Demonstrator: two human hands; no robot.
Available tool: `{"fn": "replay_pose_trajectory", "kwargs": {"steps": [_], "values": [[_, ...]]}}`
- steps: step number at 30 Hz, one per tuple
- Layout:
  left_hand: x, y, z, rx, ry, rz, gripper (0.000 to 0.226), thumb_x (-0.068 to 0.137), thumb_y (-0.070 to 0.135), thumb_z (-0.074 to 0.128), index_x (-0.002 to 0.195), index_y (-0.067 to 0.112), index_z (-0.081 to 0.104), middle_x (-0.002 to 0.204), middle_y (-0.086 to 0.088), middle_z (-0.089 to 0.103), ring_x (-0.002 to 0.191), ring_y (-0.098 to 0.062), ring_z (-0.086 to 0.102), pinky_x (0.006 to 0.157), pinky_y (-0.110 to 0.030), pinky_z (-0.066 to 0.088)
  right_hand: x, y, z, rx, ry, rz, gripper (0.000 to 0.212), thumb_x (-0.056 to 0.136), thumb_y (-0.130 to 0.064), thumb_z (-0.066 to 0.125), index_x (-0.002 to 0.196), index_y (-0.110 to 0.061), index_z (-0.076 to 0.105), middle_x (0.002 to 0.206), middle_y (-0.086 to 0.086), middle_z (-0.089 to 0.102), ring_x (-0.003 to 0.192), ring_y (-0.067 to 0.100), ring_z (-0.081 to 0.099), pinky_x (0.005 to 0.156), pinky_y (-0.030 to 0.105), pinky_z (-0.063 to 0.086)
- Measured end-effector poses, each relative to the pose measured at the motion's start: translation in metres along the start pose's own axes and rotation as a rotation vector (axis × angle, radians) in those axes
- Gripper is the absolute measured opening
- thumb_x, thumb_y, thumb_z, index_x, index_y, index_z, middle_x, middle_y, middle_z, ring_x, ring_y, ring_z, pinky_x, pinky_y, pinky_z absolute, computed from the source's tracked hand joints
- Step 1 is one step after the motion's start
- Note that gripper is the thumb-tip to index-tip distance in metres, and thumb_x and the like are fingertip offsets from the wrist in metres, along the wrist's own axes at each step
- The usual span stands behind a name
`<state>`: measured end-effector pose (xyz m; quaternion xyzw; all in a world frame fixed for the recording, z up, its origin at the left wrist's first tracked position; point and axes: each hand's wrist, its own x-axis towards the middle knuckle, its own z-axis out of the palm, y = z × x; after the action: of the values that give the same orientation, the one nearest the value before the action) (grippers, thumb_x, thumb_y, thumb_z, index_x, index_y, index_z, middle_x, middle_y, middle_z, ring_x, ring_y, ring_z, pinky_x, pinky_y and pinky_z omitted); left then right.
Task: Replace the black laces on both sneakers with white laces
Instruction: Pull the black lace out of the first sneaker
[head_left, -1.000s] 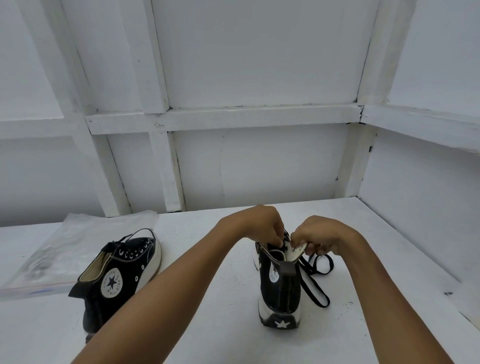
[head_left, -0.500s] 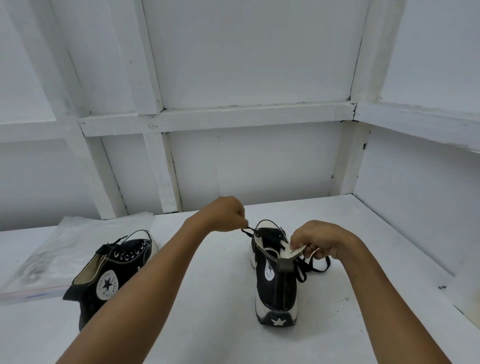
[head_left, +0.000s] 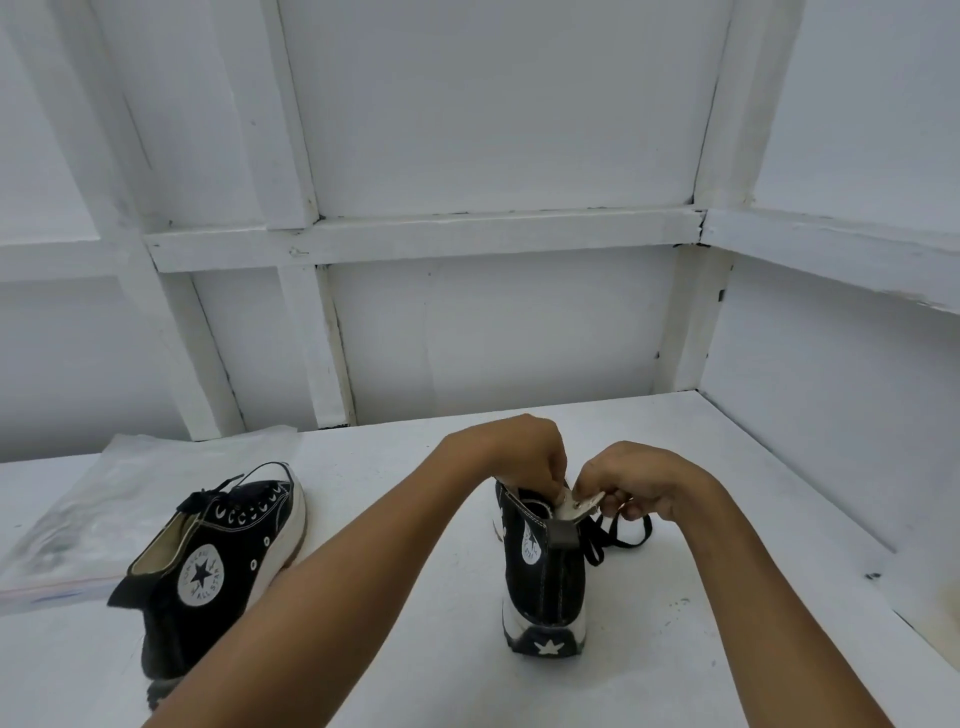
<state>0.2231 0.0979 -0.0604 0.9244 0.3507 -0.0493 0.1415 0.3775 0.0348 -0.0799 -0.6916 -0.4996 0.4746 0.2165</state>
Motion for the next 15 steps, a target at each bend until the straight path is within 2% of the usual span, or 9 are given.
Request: {"fn": "replay_pose_trajectory", "kwargs": {"steps": [2,5,7,9,11,13,15], "values": [[0.000,-0.002,-0.002,-0.030,0.022,0.012,0.007,0.085,0.026,0.072,0.083,0.019,0.072,0.076,0.007,0.065,0.070,-0.010,0.056,0.061,-0.024,0.044,0.000,0.003,-0.002,0.011,-0.005,0.005,0.008,0.082,-0.006,0.064,0.075,-0.001,0.065,0.050,-0.001,0.058,0.047,0.010,0.043,0.049,0.021,0.026],[-0.006,-0.009,-0.010,-0.198,0.113,-0.035,0.014,0.085,0.020,0.067,0.072,0.020,0.064,0.070,0.007,0.060,0.066,-0.011,0.053,0.059,-0.025,0.042,0.003,0.007,-0.003,0.032,-0.012,0.007,0.006,0.081,-0.007,0.065,0.079,-0.001,0.066,0.053,0.001,0.059,0.047,0.010,0.046,0.049,0.021,0.027],[-0.012,-0.014,-0.018,-0.468,0.189,-0.064,0.014,0.087,0.015,0.061,0.073,0.013,0.062,0.078,0.000,0.068,0.071,-0.014,0.057,0.066,-0.028,0.043,0.007,0.008,-0.003,0.039,-0.016,0.007,0.005,0.080,-0.007,0.066,0.078,-0.002,0.066,0.061,0.005,0.061,0.048,0.011,0.048,0.049,0.021,0.028],[-0.020,-0.018,-0.025,-0.812,0.251,-0.040,0.014,0.091,0.010,0.051,0.079,0.008,0.058,0.094,-0.009,0.076,0.086,-0.018,0.068,0.080,-0.034,0.049,0.010,0.007,-0.002,0.044,-0.018,0.004,0.006,0.080,-0.006,0.066,0.075,-0.004,0.066,0.068,0.008,0.062,0.049,0.012,0.049,0.049,0.021,0.028],[-0.028,-0.020,-0.029,-1.111,0.269,0.006,0.017,0.093,0.008,0.042,0.083,0.003,0.055,0.093,-0.017,0.075,0.088,-0.026,0.071,0.089,-0.040,0.053,0.012,0.006,-0.001,0.045,-0.016,-0.002,0.007,0.080,-0.006,0.065,0.073,-0.004,0.065,0.068,0.008,0.061,0.050,0.012,0.049,0.049,0.021,0.028],[-0.032,-0.021,-0.031,-1.309,0.280,0.008,0.017,0.094,0.009,0.042,0.082,0.003,0.053,0.080,-0.017,0.068,0.070,-0.030,0.066,0.080,-0.044,0.056,0.013,0.004,0.000,0.046,-0.012,-0.009,0.007,0.080,-0.006,0.065,0.074,-0.005,0.063,0.068,0.008,0.060,0.049,0.012,0.048,0.049,0.021,0.028],[-0.032,-0.024,-0.029,-1.310,0.295,-0.054,0.012,0.094,0.012,0.047,0.083,0.008,0.049,0.068,-0.009,0.053,0.052,-0.020,0.047,0.057,-0.033,0.048,0.013,0.003,0.002,0.044,-0.007,-0.013,0.006,0.080,-0.006,0.065,0.074,-0.005,0.063,0.070,0.008,0.059,0.050,0.012,0.048,0.049,0.021,0.029]]}}
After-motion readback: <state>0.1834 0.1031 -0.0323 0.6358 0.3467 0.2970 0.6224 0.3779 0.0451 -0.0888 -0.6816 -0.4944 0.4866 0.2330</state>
